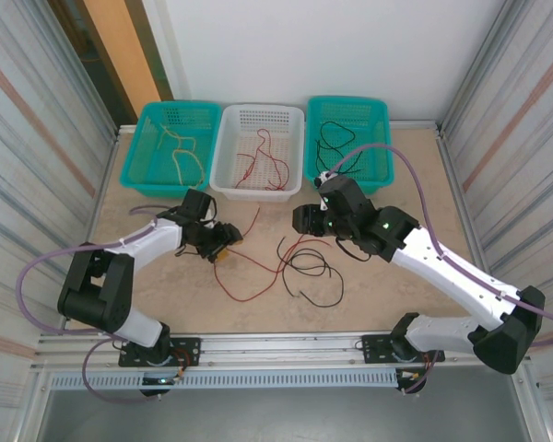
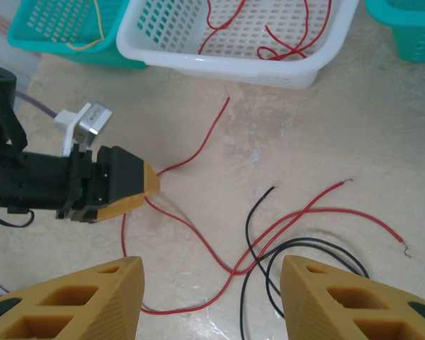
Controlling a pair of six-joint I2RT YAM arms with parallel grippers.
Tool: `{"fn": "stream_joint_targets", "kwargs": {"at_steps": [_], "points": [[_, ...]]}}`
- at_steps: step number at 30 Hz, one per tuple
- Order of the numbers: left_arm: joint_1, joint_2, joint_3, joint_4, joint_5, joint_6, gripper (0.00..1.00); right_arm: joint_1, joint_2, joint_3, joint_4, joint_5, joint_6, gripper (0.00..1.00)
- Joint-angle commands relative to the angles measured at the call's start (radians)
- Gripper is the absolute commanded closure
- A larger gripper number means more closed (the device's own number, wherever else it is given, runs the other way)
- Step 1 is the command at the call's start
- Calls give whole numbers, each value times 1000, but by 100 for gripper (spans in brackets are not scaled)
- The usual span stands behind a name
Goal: Untangle the cables
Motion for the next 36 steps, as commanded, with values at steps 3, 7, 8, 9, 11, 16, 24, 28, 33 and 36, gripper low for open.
{"fn": "stream_joint_targets", "kwargs": {"at_steps": [3,7,8,9,11,16,24,28,33,36], "points": [[22,-36,-13,-48,-32,-18,42,-9,-28,-26,-15,19,-10,48],[31,5,-13,6,9,-23,46,-11,-26,-29,-10,14,-6,48],[30,21,-6,14,13,-25,48,-12,-25,-29,-7,13,-6,48],[30,35,-1,26,18,-27,50,-12,-24,-27,-8,13,-6,48],[30,59,9,43,26,-28,58,-11,-22,-26,-10,14,-6,48],[24,99,19,72,50,-12,75,-12,-22,-26,-10,16,-3,48],[19,-51,102,-32,10,91,100,-8,-18,-29,16,-11,-4,48],[-43,-154,288,-198,-70,277,100,3,-21,-28,55,-44,-16,48],[-146,-208,496,-315,-123,457,100,50,-16,-19,121,-69,-49,46],[-188,-203,602,-369,-119,515,100,84,0,12,148,-72,-75,45]]}}
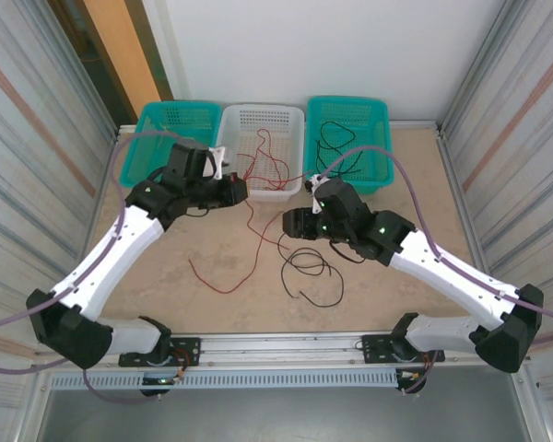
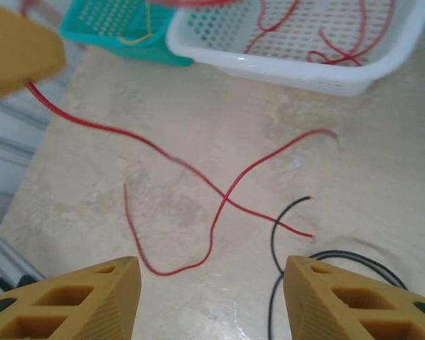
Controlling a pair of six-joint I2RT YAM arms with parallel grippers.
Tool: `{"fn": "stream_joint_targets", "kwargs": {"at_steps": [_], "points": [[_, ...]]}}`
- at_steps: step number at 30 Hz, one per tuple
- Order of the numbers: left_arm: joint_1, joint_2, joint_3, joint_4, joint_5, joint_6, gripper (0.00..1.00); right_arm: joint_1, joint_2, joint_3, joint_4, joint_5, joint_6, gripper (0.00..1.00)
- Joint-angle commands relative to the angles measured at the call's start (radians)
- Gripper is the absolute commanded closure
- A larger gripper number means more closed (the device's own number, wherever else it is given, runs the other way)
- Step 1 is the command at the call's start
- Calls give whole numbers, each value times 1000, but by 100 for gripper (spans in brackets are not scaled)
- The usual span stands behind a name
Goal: Untangle the cables
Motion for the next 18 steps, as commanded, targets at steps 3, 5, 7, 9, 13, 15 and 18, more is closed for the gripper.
{"fn": "stream_joint_targets", "kwargs": {"at_steps": [3,5,7,9,13,15,18], "points": [[-50,13,145,-158,-18,164,100,58,20,69,85,-11,-80,44],[-58,16,187,-158,33,165,100,67,36,93,104,-1,-93,44],[-61,17,222,-158,66,163,100,68,53,118,116,1,-101,43],[-65,17,251,-160,89,164,100,68,68,135,135,0,-108,42],[-65,13,305,-172,121,164,100,68,101,153,177,5,-111,43],[-65,9,328,-176,141,163,100,67,117,152,190,14,-110,45],[-59,-3,357,-177,149,149,100,65,133,141,205,9,-108,52]]}}
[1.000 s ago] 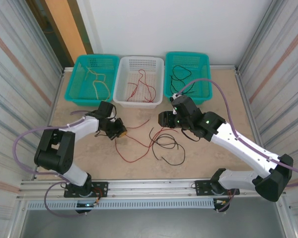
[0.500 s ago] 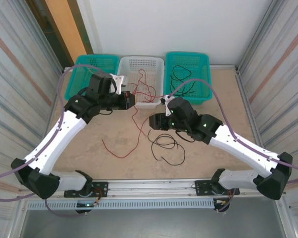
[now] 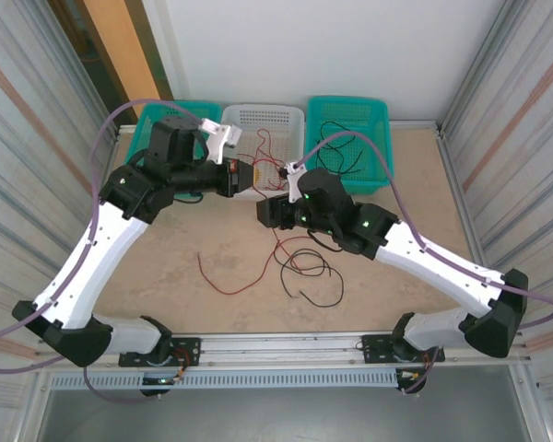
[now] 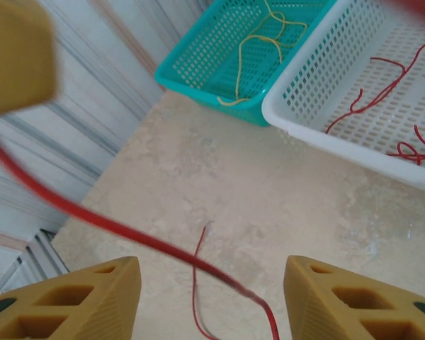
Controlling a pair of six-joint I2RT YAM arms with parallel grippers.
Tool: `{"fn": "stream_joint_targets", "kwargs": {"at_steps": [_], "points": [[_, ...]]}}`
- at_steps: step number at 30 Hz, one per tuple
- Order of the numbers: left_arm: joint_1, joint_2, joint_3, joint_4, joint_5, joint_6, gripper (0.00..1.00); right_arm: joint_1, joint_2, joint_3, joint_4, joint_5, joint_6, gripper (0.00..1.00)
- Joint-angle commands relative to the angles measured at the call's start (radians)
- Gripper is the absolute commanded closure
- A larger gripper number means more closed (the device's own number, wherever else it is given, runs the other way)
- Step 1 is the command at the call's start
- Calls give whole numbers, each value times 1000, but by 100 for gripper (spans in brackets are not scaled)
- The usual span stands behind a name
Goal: Untangle the cables
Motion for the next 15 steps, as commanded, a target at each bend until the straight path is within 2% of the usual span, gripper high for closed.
{"fn": "stream_joint_targets", "kwargs": {"at_steps": [1,4,8,10,12,15], "points": [[5,-23,52,-11,59,-1,100,1,20,4,46,11,-19,55],[35,-31,70,18,128,-46,100,-1,27,-34,61,6,-3,57],[70,-35,87,52,185,-93,100,-1,30,-78,68,6,22,49],[83,-35,100,51,187,-100,100,-1,23,-101,68,-6,35,49],[94,-34,113,46,184,-101,100,1,11,-122,70,-13,47,55],[112,-29,141,8,136,-82,100,7,-15,-155,65,-15,58,78]]}}
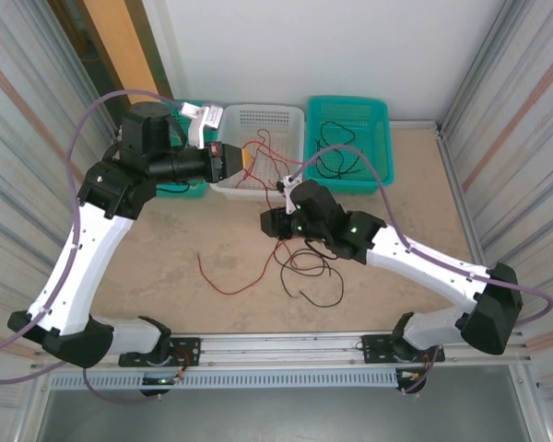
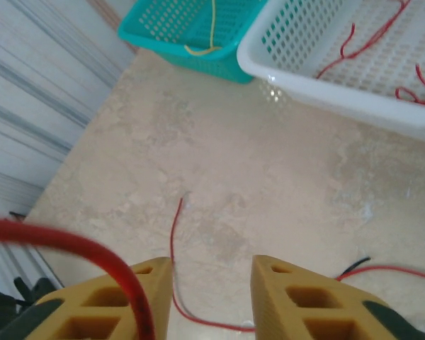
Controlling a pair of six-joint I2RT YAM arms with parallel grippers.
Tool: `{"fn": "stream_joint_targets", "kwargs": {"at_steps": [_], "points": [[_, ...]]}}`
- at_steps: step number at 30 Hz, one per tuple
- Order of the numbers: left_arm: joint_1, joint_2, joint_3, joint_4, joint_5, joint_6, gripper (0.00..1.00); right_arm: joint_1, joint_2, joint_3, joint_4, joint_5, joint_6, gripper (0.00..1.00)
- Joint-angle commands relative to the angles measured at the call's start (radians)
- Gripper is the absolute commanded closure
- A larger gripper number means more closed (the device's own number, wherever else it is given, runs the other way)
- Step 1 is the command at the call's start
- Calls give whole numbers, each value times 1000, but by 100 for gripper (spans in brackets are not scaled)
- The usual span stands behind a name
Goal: Untangle the cables
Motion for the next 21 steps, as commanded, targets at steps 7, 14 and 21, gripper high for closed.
{"fn": "stream_joint_targets", "kwargs": {"at_steps": [7,14,21], "points": [[107,-26,48,-97,-239,71,100,36,-87,-49,-28,-2,3,100],[126,22,-22,-114,-720,208,100,101,-161,-82,-15,-5,-51,100],[206,142,-122,2,-621,121,100,143,-227,-73,-17,-29,-85,97]]}}
